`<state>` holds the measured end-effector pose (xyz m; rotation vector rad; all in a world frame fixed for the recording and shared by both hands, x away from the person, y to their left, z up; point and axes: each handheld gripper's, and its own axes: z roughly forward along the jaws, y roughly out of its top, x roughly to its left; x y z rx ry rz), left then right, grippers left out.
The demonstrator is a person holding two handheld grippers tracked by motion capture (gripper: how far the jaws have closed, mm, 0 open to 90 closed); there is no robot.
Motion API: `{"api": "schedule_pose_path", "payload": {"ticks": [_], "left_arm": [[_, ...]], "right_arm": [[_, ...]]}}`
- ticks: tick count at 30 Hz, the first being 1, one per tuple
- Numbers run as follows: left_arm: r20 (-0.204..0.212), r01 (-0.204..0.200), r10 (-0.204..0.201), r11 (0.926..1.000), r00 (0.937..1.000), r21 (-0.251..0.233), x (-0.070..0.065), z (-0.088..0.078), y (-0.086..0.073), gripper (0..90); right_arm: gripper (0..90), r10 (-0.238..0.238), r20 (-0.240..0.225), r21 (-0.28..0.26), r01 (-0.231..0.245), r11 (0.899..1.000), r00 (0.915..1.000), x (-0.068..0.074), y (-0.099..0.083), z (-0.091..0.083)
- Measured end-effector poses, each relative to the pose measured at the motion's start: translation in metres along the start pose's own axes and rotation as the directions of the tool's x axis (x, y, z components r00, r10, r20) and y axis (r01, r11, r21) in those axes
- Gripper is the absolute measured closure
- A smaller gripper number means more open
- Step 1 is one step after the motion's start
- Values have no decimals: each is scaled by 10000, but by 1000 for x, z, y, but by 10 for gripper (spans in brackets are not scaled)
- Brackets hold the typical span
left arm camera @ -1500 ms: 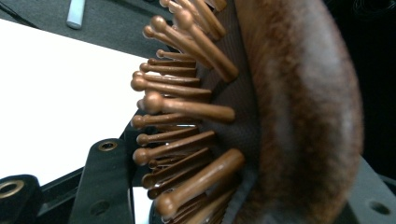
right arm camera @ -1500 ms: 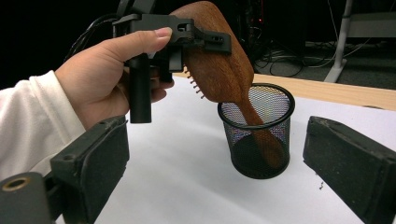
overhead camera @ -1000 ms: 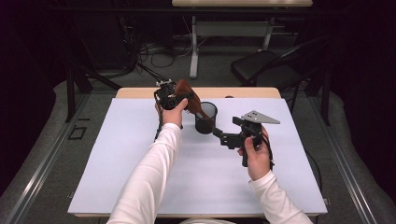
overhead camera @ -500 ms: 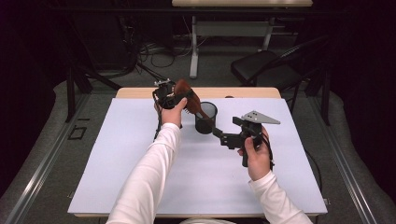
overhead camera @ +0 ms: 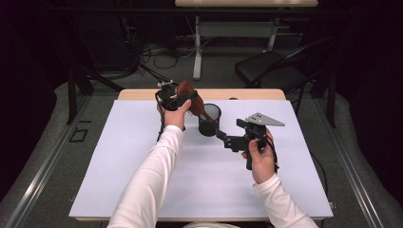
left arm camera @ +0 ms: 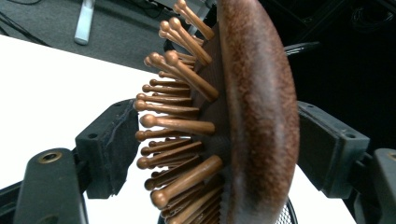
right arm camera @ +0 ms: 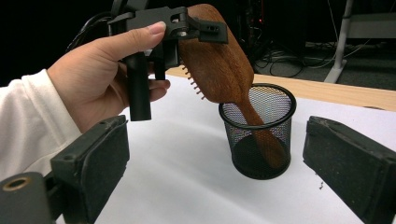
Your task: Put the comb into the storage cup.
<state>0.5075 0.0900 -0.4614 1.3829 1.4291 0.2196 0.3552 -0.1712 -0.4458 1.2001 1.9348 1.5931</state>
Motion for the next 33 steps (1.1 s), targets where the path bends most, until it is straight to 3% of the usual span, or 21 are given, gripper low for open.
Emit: {"api": "schedule_pose_path", "payload": {"ticks": [5, 9, 14, 20, 33], "left_arm": [[-301, -97, 95, 9999, 9995, -72, 1, -1, 1, 156], [-465, 230, -233, 9997, 9986, -73, 2, -2, 1, 141], [-100, 402, -401, 9992, 9991, 80, 3, -3, 3, 1], [-48, 425, -425, 9991, 9991, 46, 4, -5, 4, 3], [122, -21, 19, 9999, 9999, 125, 4, -14, 10, 4]], "right_arm": [[68, 22, 9, 21, -22, 10000, 10000, 0, 0, 0], [68, 10, 1, 21, -10, 10000, 10000, 0, 0, 0], [68, -5, 2, 18, 5, 10000, 10000, -1, 0, 0], [68, 51, -36, 19, -51, 10000, 10000, -1, 0, 0], [69, 76, -13, 99, -75, 9999, 10000, -3, -1, 1]]}}
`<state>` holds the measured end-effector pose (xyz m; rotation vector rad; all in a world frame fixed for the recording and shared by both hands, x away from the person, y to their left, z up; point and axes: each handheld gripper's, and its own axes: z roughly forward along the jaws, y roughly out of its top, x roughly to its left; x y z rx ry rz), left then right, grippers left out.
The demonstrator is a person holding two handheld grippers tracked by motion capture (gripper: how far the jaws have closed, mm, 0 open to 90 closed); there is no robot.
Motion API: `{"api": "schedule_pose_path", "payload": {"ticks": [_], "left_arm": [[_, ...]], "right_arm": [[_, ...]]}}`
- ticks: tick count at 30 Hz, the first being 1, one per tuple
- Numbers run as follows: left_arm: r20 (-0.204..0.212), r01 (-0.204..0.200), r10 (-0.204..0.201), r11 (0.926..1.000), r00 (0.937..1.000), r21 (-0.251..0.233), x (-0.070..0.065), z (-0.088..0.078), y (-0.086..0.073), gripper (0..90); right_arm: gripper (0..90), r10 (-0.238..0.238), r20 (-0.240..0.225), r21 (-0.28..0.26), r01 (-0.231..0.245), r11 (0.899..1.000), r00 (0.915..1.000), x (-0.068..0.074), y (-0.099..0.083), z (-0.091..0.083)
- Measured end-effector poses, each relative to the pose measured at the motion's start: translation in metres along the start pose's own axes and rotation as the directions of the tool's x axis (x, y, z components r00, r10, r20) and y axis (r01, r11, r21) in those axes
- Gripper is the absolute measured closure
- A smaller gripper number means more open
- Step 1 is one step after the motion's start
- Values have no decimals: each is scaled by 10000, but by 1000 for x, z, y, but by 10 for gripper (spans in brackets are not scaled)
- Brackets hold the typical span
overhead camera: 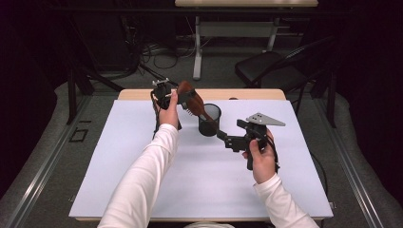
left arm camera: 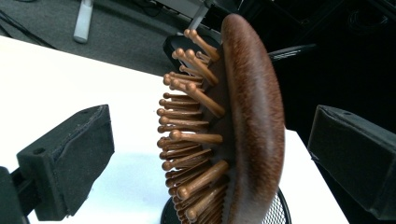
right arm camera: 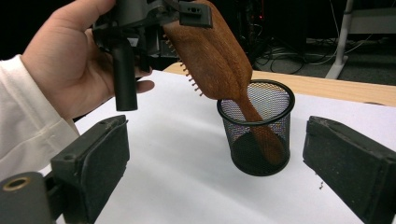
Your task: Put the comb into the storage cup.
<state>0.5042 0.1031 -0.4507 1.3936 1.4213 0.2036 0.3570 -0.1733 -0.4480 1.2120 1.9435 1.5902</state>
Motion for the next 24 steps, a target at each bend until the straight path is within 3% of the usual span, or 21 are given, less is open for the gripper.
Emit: {"api": "schedule_pose_path", "payload": {"ticks": [24], "left_arm": [[191, -542, 540, 9984, 9984, 133, 3, -18, 6, 3]], "right_arm": [[70, -4, -74, 130, 5, 9999, 10000, 1, -2, 4]]}}
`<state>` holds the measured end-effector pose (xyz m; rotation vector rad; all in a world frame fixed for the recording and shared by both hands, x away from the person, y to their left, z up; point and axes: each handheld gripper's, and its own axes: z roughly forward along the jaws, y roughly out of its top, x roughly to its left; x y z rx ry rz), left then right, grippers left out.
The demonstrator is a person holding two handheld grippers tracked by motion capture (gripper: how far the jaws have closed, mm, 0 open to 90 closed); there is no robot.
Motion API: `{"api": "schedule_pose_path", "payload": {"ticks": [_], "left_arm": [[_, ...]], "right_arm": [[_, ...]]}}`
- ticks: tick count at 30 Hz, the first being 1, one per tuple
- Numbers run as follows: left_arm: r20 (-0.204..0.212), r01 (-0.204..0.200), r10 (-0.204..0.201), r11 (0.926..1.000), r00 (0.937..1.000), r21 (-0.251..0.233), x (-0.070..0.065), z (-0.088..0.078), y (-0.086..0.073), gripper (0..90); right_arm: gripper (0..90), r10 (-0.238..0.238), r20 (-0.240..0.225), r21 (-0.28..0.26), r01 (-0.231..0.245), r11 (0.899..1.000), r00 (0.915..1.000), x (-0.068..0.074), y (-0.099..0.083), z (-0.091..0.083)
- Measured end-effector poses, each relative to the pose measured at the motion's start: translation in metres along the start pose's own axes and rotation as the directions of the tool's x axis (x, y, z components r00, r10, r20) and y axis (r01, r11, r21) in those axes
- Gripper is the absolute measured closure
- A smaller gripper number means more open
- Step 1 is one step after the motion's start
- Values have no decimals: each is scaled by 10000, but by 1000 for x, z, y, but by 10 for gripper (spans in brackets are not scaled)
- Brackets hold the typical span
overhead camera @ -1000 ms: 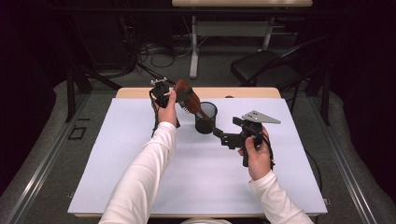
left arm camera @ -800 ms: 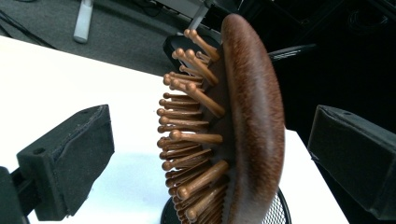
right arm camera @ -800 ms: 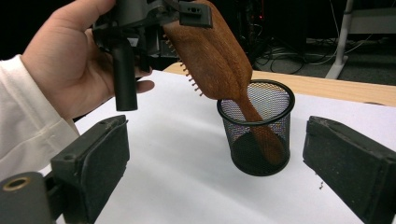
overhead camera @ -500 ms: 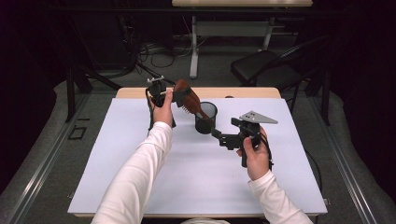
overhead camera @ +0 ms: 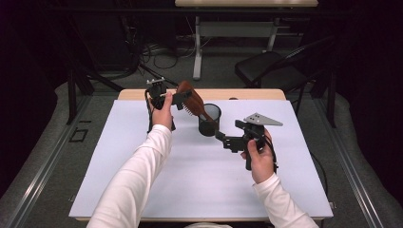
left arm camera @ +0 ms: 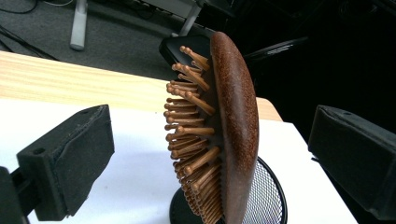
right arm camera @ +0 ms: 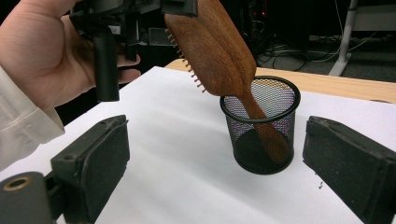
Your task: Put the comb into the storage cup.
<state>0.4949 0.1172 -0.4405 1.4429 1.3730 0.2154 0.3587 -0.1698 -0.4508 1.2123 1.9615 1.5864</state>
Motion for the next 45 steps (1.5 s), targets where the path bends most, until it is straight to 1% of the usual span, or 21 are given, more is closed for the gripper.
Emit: {"api": "schedule_pose_path", "payload": {"ticks": [10, 12, 15, 18, 21, 23, 26, 27, 28, 33, 36, 40, 43, 45], "left_arm": [[43, -243, 243, 9997, 9997, 84, 0, -4, 0, 3], [23, -359, 359, 9993, 9994, 128, 0, -6, 0, 3], [-34, -766, 767, 9968, 9970, 231, -1, -11, 1, 3], [80, -965, 963, 9950, 9953, 257, -2, -16, 1, 3], [106, -1285, 1282, 9911, 9917, 348, -3, -22, 1, 3], [129, -1561, 1557, 9869, 9877, 419, -5, -26, 1, 3], [274, -1730, 1719, 9840, 9847, 438, -7, -31, 1, 3], [322, -1846, 1832, 9816, 9825, 486, -8, -34, 1, 3], [366, -1851, 1834, 9814, 9824, 503, -9, -35, 1, 3], [472, -2240, 2212, 9724, 9741, 650, -13, -42, -1, 3], [535, -2351, 2317, 9695, 9713, 692, -15, -45, -2, 3], [608, -2491, 2448, 9654, 9677, 772, -17, -48, -4, 3], [633, -2638, 2589, 9606, 9638, 879, -18, -49, -6, 3], [669, -2706, 2652, 9583, 9619, 915, -19, -50, -8, 3]], "right_arm": [[71, 4, 27, -34, -4, 10000, 10000, -1, 0, -1], [71, 5, 32, -69, -5, 10000, 10000, -1, 0, -1], [71, 5, 51, -50, -5, 10000, 10000, -1, 1, -2], [71, -23, 81, -61, 23, 10000, 10000, 0, 1, -2], [71, -74, 102, -67, 75, 9999, 9999, 0, 1, -2], [71, -112, 124, -52, 112, 9999, 9999, 0, 1, -2], [71, -143, 175, 23, 143, 9999, 9997, 0, 1, -2], [71, -156, 184, -9, 157, 9999, 9997, 0, 1, -2], [72, -162, 201, -32, 162, 9999, 9997, -1, 1, -3], [72, -291, 222, -56, 292, 9996, 9993, 2, 3, -6], [72, -379, 252, -70, 381, 9992, 9990, 3, 3, -9], [72, -403, 239, 100, 400, 9991, 9989, 3, 3, -13], [72, -393, 236, 215, 388, 9990, 9989, 2, 3, -14], [72, -512, 289, 284, 504, 9983, 9983, 1, 3, -15]]}}
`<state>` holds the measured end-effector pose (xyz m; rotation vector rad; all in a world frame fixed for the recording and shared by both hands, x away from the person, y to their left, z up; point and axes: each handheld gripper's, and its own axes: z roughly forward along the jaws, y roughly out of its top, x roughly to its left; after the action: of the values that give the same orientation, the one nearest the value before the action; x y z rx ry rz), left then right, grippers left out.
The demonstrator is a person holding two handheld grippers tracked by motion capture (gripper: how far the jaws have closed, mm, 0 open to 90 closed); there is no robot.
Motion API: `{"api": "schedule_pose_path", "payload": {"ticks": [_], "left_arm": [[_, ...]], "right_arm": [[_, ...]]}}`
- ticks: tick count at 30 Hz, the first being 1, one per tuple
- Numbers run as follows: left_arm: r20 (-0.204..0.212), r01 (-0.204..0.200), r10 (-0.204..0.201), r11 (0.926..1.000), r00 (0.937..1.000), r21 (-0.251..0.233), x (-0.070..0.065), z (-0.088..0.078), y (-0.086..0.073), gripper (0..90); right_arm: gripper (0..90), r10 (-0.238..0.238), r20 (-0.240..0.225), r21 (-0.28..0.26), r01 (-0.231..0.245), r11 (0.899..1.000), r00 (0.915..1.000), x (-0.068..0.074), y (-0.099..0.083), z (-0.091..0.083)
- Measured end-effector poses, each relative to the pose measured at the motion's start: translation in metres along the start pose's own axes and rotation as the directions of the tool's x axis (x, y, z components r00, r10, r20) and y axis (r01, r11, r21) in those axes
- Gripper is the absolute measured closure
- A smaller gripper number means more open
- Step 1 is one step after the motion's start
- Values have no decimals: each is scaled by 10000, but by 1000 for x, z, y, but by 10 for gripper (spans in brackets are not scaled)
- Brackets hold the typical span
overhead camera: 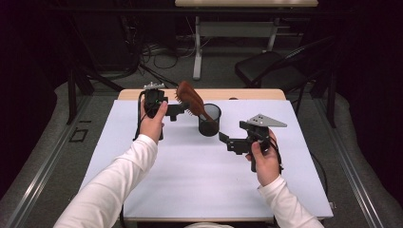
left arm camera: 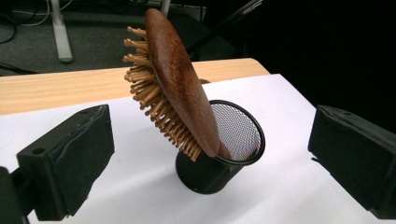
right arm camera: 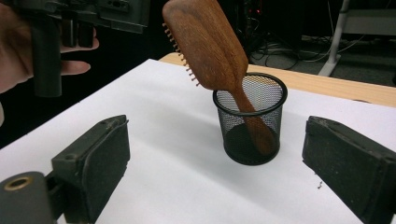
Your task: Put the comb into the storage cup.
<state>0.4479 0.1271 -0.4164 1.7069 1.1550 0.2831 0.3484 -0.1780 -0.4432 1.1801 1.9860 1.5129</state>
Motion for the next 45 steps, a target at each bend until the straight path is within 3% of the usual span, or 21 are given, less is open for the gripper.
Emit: {"api": "schedule_pose_path", "payload": {"ticks": [11, 25, 40, 45], "left_arm": [[58, -598, 596, 9979, 9982, 261, -4, -11, -5, 3], [160, -974, 967, 9939, 9952, 524, -1, -28, -16, 3], [513, -666, 634, 9958, 9967, 624, 4, -44, -40, 4], [420, -573, 545, 9960, 9976, 688, 8, -48, -49, 4]], "right_arm": [[72, 39, -45, 259, -37, 9997, 10000, -3, 0, -2], [72, -72, 198, 558, 61, 9984, 9998, -10, -4, -8], [72, -129, 576, 791, 83, 9968, 9983, -23, -11, -17], [72, -65, 649, 847, 10, 9964, 9979, -27, -16, -19]]}}
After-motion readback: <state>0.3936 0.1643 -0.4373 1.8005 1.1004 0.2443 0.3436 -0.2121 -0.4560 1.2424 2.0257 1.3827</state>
